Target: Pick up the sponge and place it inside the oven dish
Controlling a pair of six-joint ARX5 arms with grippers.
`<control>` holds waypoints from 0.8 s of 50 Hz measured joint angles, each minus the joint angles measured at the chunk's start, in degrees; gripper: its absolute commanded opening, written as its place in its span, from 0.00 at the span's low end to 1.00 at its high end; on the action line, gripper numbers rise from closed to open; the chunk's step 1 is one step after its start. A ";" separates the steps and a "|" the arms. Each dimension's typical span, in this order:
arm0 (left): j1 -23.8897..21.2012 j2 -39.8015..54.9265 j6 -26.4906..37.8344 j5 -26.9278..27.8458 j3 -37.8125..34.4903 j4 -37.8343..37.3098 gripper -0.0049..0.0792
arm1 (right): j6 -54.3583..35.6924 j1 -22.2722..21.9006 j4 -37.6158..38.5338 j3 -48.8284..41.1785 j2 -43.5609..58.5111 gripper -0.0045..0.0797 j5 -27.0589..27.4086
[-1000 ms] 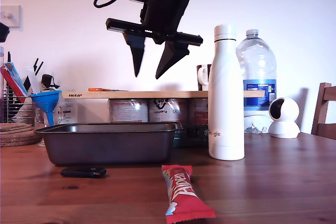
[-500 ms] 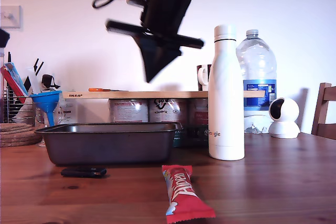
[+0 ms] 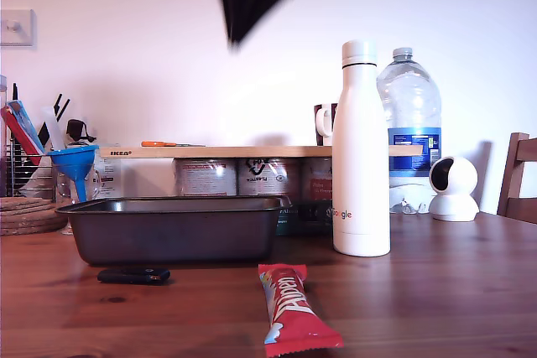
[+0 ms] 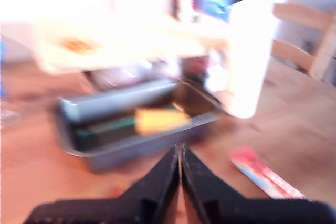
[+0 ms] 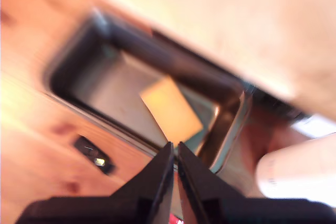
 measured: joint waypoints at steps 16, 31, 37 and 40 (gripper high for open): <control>5.70 0.00 -0.59 1.46 0.00 0.07 0.03 | -0.04 -0.74 5.33 -10.01 -10.51 0.06 2.29; 6.82 0.00 -1.49 1.49 0.00 0.11 0.03 | -0.22 -1.88 16.59 -34.25 -23.98 0.06 3.13; 6.82 0.00 -1.86 1.27 0.00 0.09 0.03 | -0.15 -4.83 21.68 -41.72 -28.20 0.06 1.46; 6.82 0.00 -1.86 0.87 0.00 0.09 0.03 | -0.13 -7.52 24.87 -45.13 -30.21 0.06 -0.68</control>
